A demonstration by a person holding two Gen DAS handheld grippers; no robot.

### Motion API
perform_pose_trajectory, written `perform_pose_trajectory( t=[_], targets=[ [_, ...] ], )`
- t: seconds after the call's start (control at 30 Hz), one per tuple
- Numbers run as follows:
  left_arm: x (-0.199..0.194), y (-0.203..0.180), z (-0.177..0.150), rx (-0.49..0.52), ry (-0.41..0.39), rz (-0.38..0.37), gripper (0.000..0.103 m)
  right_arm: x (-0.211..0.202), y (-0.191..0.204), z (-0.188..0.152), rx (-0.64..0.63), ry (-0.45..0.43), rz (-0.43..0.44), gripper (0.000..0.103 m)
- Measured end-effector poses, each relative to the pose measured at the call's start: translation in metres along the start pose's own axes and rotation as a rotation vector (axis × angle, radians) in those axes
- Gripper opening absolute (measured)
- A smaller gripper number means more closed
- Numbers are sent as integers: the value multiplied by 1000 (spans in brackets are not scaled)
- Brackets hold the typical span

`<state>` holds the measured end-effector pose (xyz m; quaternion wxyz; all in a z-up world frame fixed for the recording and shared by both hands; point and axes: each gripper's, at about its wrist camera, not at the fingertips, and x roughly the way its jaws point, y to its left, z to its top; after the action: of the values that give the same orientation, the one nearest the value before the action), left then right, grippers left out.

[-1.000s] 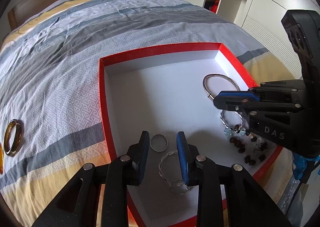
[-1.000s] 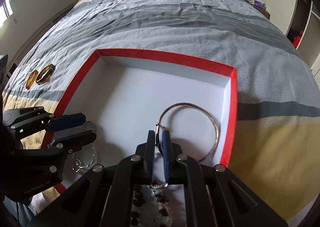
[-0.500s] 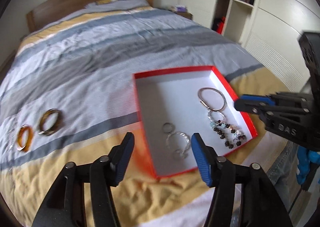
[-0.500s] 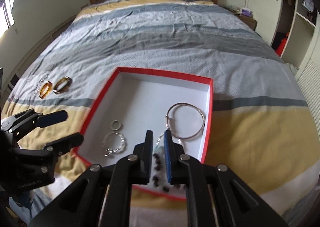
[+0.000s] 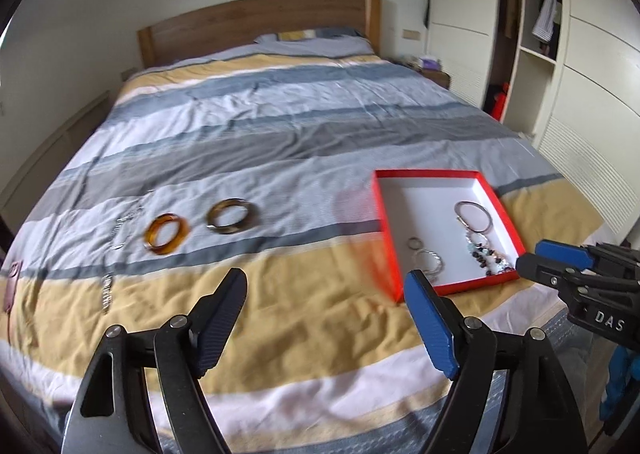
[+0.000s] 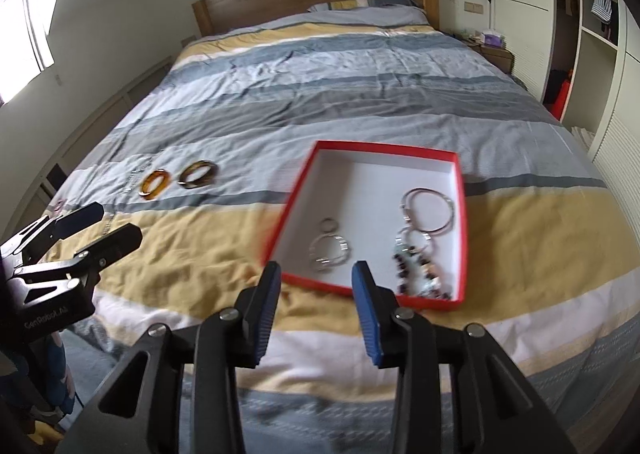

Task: Organize jewelry
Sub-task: 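Withdraw both tools from the box back toward the remaining jewelry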

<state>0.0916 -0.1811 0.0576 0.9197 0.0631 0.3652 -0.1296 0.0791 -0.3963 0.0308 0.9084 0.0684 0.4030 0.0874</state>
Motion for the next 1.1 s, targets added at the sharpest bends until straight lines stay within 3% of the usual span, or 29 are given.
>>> perform_pose_trajectory(
  t=[0.53,0.9,1.1],
  targets=[
    [-59,63,-36,-112,-61,74,83,-26,83,-20,-80,-12,56,36],
    [-85,86,-55,-164,-94,114,89,-34,107,-29,-105,-9,64,37],
    [-96,94,-63,-180,-108,127,90,-38,118,-34,-118,-11,73,43]
  ],
)
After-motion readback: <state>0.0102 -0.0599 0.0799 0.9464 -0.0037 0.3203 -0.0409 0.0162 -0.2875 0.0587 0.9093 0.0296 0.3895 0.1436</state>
